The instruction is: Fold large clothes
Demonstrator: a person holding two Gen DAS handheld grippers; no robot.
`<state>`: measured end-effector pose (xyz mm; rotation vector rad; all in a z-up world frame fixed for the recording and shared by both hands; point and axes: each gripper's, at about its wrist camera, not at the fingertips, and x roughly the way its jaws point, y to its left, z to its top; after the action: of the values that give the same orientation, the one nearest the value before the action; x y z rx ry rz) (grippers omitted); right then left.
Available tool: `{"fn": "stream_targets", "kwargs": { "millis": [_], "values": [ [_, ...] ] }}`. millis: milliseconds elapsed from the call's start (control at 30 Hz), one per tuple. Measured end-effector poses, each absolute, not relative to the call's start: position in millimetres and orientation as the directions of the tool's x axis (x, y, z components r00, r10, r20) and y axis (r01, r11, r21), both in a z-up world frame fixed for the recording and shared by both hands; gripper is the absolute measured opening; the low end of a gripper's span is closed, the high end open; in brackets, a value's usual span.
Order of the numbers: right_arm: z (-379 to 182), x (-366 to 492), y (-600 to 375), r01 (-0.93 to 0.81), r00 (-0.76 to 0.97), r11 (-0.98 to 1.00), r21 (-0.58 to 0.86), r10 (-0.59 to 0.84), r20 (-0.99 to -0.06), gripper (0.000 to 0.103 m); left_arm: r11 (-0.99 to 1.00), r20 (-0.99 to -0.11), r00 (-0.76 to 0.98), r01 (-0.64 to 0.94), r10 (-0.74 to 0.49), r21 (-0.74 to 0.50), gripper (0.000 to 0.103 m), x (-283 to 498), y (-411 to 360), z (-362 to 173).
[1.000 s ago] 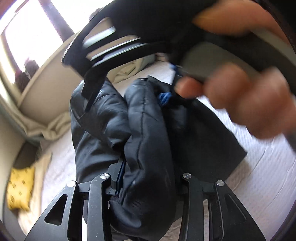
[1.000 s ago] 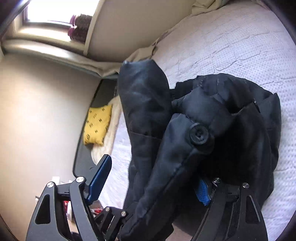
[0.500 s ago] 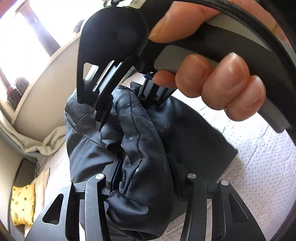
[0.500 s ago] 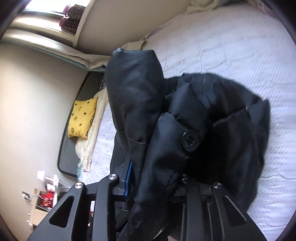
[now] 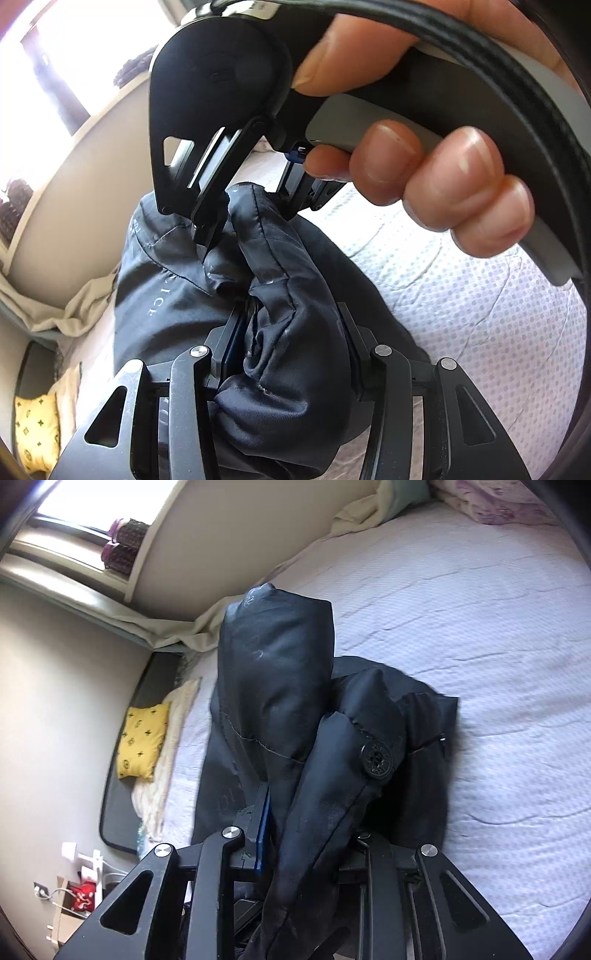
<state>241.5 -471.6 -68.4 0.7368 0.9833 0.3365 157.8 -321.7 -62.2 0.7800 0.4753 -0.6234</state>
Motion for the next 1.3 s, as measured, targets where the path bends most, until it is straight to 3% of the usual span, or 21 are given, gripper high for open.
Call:
{"fn": "stream_targets", "kwargs": {
  "millis": [67,433,700,767,933,1067,1167,1300],
  "values": [
    [-75,242,-473,0.084,0.521,0.719,0.689,0.558,-0.646,0.021,0.543,-0.611,0.715,0.679,-0.338,0.494,0.058,166,-322,-70],
    [-95,257,-466,0.096,0.476,0.733,0.674,0.56,-0.678,0.02,0.544,-0.671,0.662,0.717,-0.334,0.437,0.067,184,-301,-69],
    [-93,261,-461,0.102,0.477,0.745,0.659,0.545,-0.69,0.02,0.591,-0.721,0.518,0.785,-0.461,0.187,0.068,193,-222,-17],
    [-96,257,-464,0.102,0.479,0.745,0.659,0.544,-0.689,0.021,0.63,-0.711,0.525,0.762,-0.468,0.148,0.073,196,-205,-3],
    [-96,254,-464,0.111,0.484,0.741,0.662,0.542,-0.687,0.021,0.743,-0.693,0.533,0.669,-0.485,-0.006,0.073,220,-164,26],
    [-97,253,-465,0.115,0.488,0.744,0.658,0.535,-0.69,0.021,0.759,-0.727,0.431,0.623,-0.534,-0.188,0.073,237,-150,13],
    [-96,251,-465,0.12,0.492,0.747,0.654,0.527,-0.693,0.021,0.775,-0.764,0.396,0.597,-0.51,-0.207,0.071,247,-155,-6],
    [-97,248,-466,0.131,0.491,0.746,0.653,0.524,-0.697,0.023,0.793,-0.763,0.446,0.593,-0.469,-0.141,0.072,238,-168,-23]
  ]
}}
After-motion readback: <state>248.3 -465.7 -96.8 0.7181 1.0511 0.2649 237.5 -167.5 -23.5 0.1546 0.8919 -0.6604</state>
